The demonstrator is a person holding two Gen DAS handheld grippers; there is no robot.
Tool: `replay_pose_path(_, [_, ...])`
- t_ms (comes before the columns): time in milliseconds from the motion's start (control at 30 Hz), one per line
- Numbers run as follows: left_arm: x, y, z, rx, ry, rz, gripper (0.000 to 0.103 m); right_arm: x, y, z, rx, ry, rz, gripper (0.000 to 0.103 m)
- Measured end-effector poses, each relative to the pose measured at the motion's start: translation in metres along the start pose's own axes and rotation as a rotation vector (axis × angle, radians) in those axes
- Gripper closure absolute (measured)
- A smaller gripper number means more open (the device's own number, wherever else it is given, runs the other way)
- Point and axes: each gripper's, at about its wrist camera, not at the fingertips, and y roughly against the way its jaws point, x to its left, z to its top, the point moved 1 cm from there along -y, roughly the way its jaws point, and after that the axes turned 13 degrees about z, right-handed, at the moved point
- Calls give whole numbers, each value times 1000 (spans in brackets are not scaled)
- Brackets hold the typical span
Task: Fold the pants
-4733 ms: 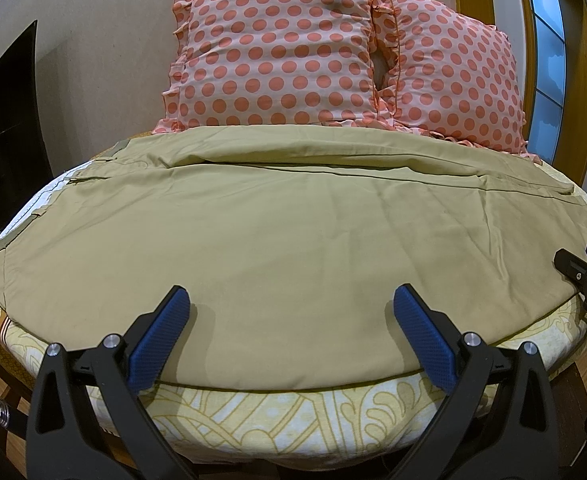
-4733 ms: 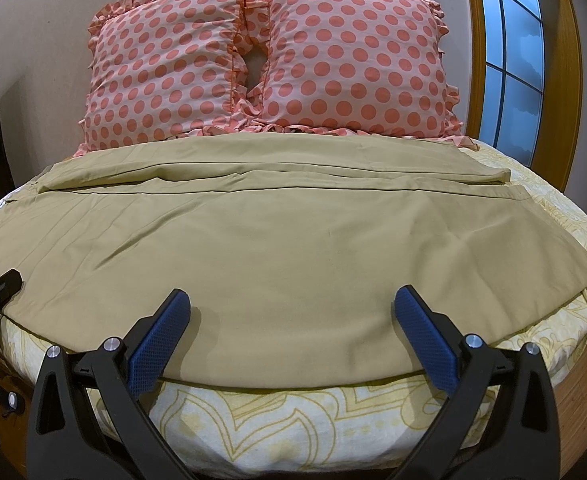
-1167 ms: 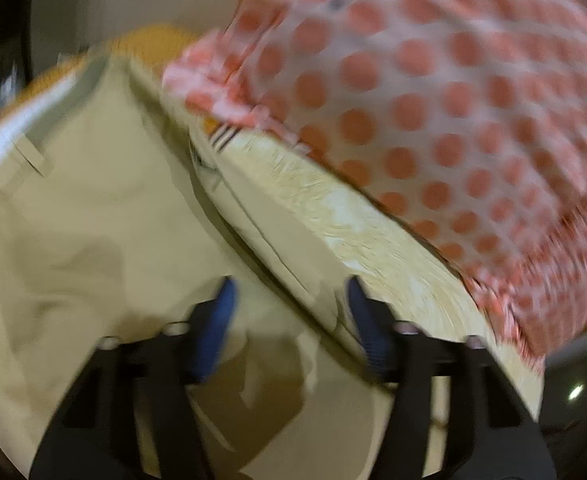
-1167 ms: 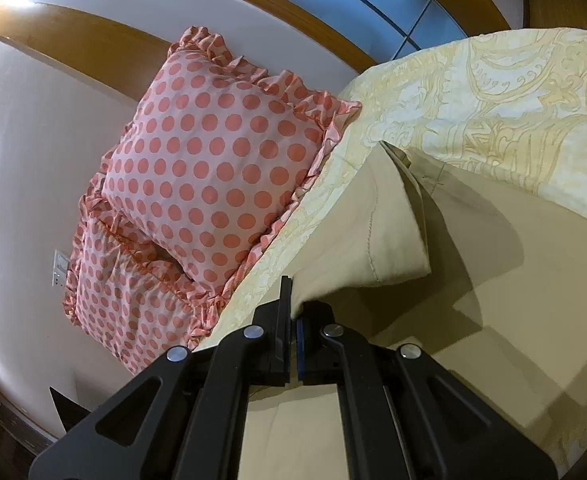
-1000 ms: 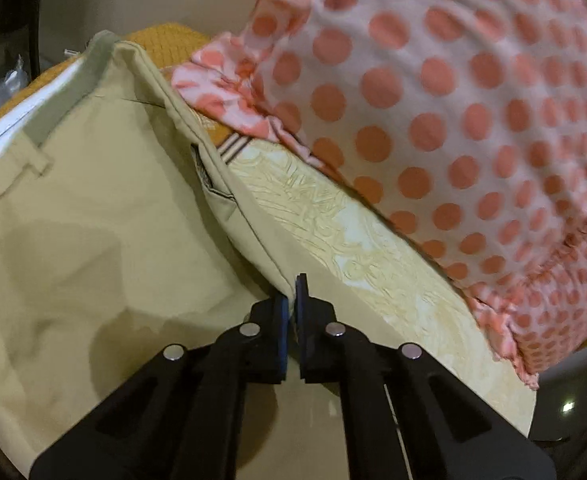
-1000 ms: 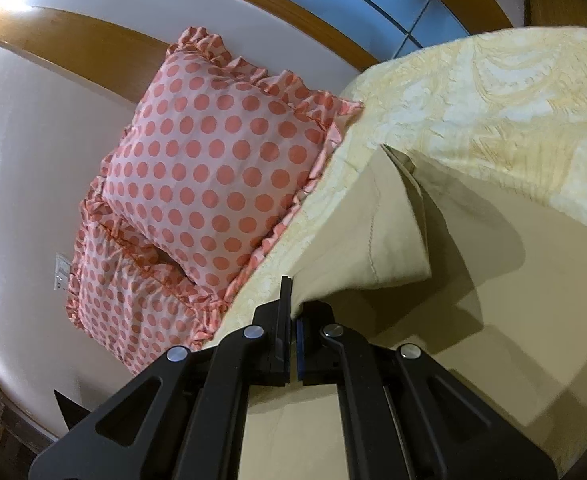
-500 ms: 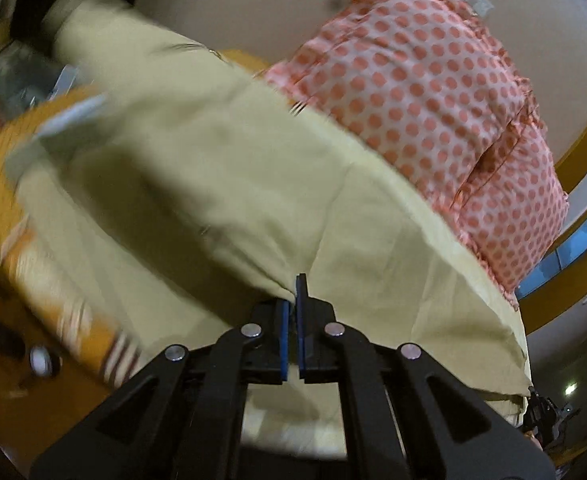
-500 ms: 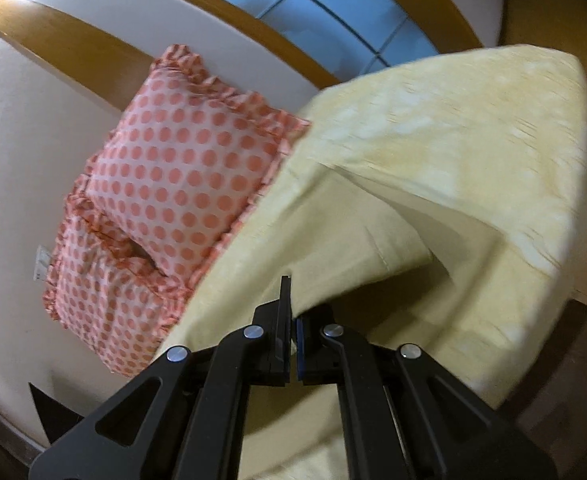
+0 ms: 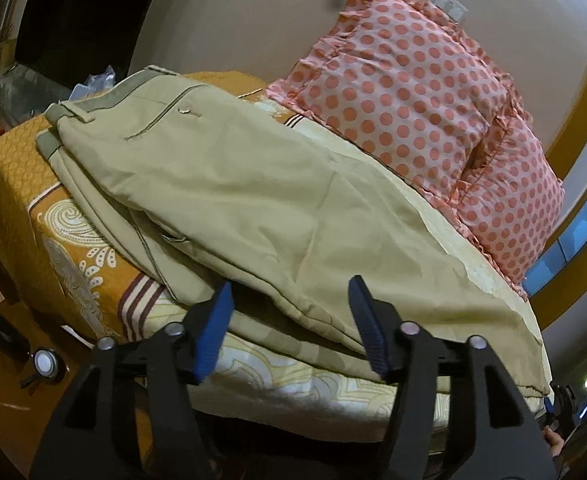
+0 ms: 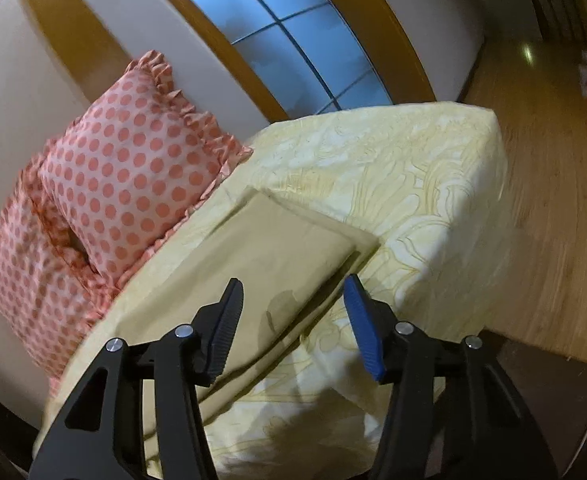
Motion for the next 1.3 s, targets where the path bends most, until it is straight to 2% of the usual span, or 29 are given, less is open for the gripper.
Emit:
replay_pose_path(100, [-1,3,-2,-18,5,-18,33,6,-6,-9,-3,55,28,68])
replay_pose_path(233, [4,7,0,-34,28,-38,29,6,-13,-13,7,72,67,92])
replay_pose_path(267, [8,9,0,-41,40,-36,28,6,-14,-13,1,76,77,95])
replay_pose_path(367, [20,16,3,-68,78,-36,25,24,-14,-8,-24,135,110,96])
replay_pose_path(467, [34,22,7,-108,112,-13,19,75,-17,3,-38,240,230,96])
replay_pose_path(533, [42,24,10,-123,130,0,18,125,-23,3,-21,329,350,96])
replay_pose_path(567, [47,24,12,-130,143,1,17,163,-28,-4,9,381,449,96])
replay_pose_path(633, [53,24,15,-138,160,5,13,212,-36,-23,71,442,585,96])
replay_pose_path(700, [60,22,19,-141,181,15,12,266,-47,-59,178,508,733,96])
replay_pose_path(733, [62,21,21,-143,186,17,11,290,-53,-83,253,541,796,96])
replay_pose_path(767, [65,19,23,-143,189,20,9,305,-58,-101,316,565,823,96])
replay_pose_path(800, [66,18,24,-141,193,25,8,326,-70,-137,453,618,844,95])
replay_pose_path(833, [68,16,26,-139,199,26,7,337,-78,-164,565,667,847,94])
replay_pose_path(900, [74,11,30,-130,214,26,6,347,-90,-223,794,761,825,82])
replay_pose_path(967, [80,7,34,-123,239,32,6,344,-88,-247,861,795,822,62])
replay_pose_path(1000, [82,5,36,-122,251,31,6,339,-82,-248,850,792,843,56])
replay_pose_path(1067, [88,-1,39,-109,276,37,6,330,-75,-234,803,748,866,25])
replay_pose_path(1233, [93,-12,48,-102,298,69,6,311,-65,-194,708,673,872,20])
replay_pose_path(1300, [93,-17,54,-100,302,91,6,308,-64,-188,687,650,865,20])
